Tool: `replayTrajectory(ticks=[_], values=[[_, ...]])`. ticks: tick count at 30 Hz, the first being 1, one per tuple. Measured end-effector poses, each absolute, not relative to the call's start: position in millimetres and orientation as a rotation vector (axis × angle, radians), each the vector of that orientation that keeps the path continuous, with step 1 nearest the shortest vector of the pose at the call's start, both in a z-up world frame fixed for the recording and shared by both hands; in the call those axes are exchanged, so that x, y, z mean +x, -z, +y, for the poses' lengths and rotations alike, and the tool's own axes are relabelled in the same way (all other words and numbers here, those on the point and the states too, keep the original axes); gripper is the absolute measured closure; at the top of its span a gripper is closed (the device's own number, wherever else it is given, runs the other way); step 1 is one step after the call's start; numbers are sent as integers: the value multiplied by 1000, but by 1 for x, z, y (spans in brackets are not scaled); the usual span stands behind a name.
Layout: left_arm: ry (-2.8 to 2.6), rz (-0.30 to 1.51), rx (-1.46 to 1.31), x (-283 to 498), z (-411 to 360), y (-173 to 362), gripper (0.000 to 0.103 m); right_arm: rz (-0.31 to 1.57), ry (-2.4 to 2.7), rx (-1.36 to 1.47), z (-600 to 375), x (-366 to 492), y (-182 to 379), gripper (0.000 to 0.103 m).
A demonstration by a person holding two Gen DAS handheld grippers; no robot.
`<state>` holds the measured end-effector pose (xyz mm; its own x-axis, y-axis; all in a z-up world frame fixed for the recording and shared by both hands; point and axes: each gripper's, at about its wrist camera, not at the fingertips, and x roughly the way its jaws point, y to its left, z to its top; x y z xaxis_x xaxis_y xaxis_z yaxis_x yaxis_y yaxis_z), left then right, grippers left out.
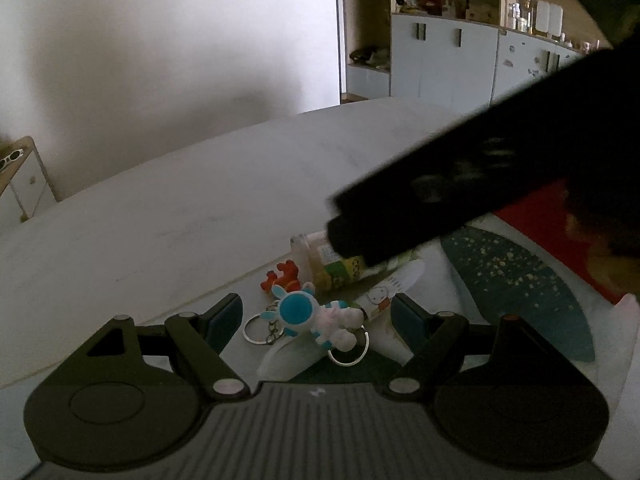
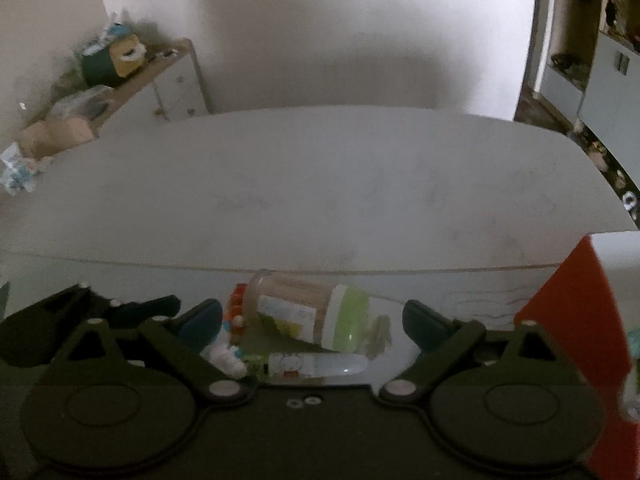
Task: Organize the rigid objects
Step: 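Grasp the astronaut keychain with the left gripper while the right grasps the green-lidded jar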
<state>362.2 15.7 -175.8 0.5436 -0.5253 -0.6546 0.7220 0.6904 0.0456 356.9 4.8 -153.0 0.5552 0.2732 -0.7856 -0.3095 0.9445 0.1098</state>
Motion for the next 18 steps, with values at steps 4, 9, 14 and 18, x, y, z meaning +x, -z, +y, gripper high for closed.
replayTrajectory(ticks=[4, 9, 14, 18], values=[[771, 637, 342, 361, 15, 179, 22, 954, -327, -3, 9, 367, 159, 8], [772, 643, 337, 364, 14, 184, 22, 993, -293, 33, 14, 376, 166, 9], [772, 645, 323, 366, 15, 185, 24, 1021, -273, 49, 18, 378, 173, 10], [769, 649, 322, 367, 17, 186, 28, 1034, -250, 39, 19, 378, 177, 12]])
